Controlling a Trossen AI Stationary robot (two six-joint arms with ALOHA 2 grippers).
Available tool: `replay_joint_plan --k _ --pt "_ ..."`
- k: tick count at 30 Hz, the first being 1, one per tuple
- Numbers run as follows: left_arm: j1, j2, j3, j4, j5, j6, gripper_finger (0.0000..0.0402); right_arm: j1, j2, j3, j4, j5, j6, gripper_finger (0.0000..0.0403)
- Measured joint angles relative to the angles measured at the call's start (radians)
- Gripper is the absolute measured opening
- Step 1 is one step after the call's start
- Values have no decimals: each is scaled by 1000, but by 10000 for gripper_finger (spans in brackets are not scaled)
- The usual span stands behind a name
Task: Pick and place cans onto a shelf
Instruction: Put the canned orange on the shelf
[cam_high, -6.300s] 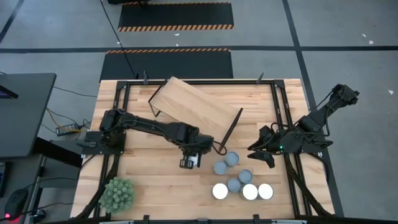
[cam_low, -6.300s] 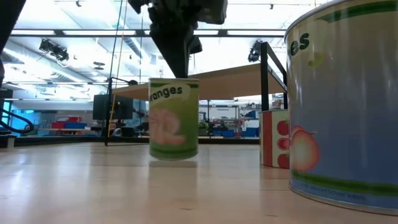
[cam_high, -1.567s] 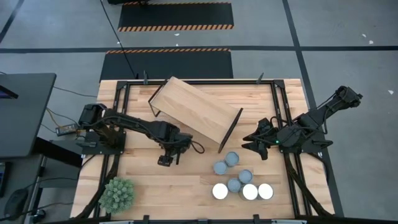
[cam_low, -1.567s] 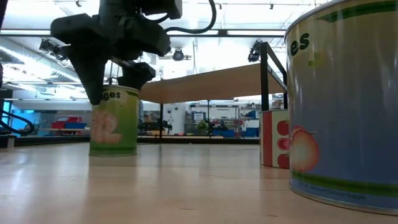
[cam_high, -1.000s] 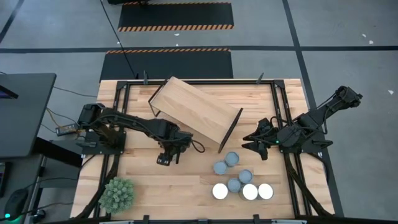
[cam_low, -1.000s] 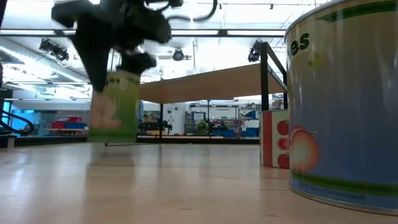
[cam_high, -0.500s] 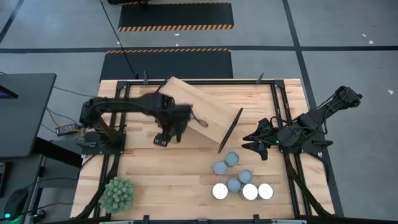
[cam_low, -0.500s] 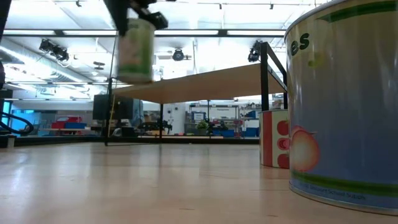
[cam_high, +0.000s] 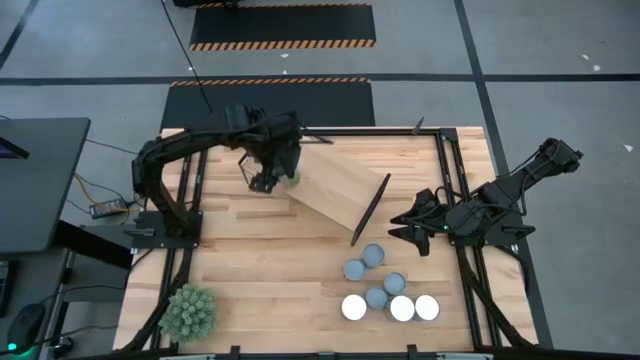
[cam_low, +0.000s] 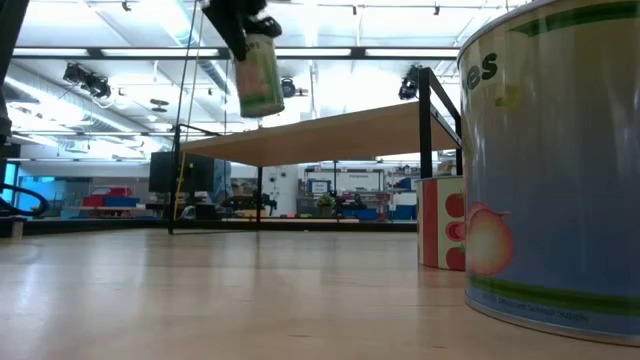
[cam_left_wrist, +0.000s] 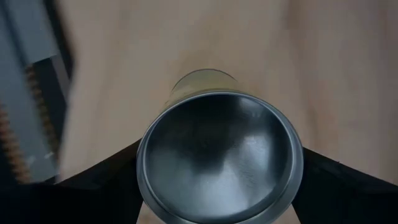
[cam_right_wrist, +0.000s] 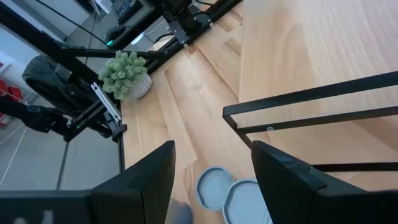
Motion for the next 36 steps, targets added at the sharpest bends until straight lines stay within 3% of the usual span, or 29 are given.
replay_joint_plan --k 4,10,14,24,36 --pt "65 11 0 55 -59 1 320 0 0 0 0 13 0 219" --pt "127 45 -1 40 28 -1 320 -6 0 0 0 24 0 219" --pt "119 64 0 50 77 4 320 -17 0 0 1 22 -1 219" --pt "79 97 0 63 74 24 324 -24 0 0 3 18 -14 219" --pt "28 101 -1 127 -47 -17 396 -24 0 0 3 11 -15 219"
